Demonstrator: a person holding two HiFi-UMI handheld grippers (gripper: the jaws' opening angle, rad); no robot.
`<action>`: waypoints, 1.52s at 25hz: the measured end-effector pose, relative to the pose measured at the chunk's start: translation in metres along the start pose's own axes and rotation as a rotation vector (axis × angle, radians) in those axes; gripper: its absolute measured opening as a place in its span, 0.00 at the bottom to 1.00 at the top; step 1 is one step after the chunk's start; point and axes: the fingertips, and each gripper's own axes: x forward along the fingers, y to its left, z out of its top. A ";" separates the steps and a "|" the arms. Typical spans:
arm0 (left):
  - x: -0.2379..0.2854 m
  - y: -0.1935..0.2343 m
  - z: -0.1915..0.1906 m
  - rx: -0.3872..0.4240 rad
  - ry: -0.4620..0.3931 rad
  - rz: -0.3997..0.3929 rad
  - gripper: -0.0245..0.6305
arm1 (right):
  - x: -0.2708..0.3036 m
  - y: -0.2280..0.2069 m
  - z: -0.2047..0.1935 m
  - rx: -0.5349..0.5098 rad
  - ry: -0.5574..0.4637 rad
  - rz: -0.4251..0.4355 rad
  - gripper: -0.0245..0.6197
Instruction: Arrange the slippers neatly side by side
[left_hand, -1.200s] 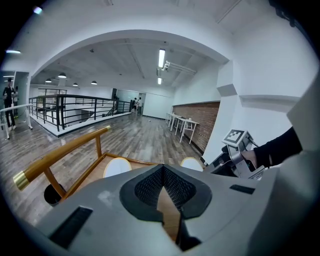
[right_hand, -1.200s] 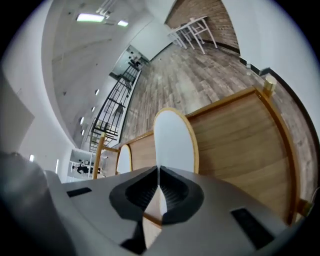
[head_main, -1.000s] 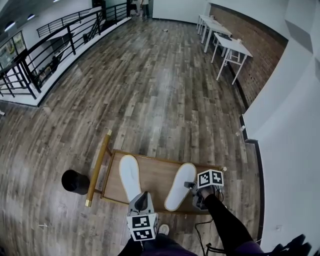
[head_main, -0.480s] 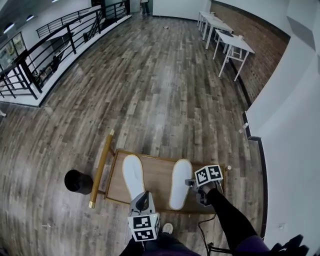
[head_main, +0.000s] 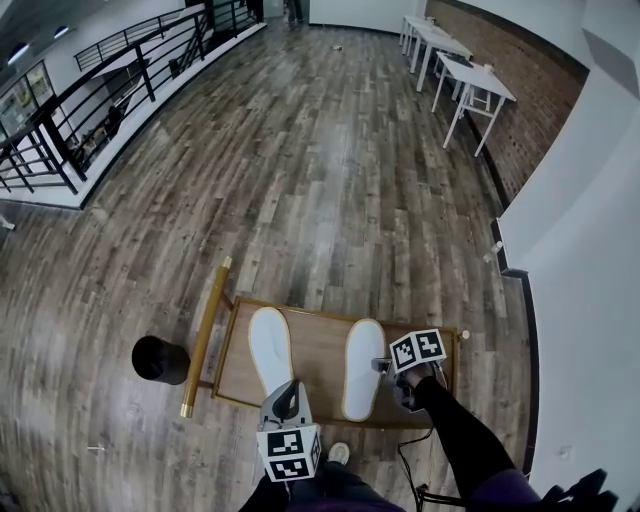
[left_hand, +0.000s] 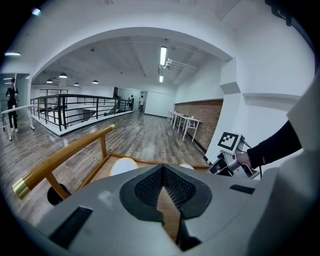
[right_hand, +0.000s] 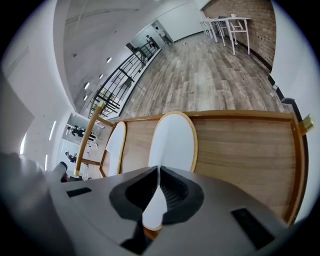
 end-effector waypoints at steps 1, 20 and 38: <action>0.001 0.001 0.000 -0.001 0.000 0.002 0.04 | 0.001 -0.001 0.000 0.006 0.003 0.002 0.06; 0.005 -0.004 0.000 -0.010 0.001 0.006 0.04 | -0.021 0.002 -0.001 -0.008 -0.071 0.051 0.06; 0.000 0.001 -0.003 -0.006 0.003 0.029 0.04 | -0.010 -0.007 -0.012 -0.032 0.007 0.044 0.16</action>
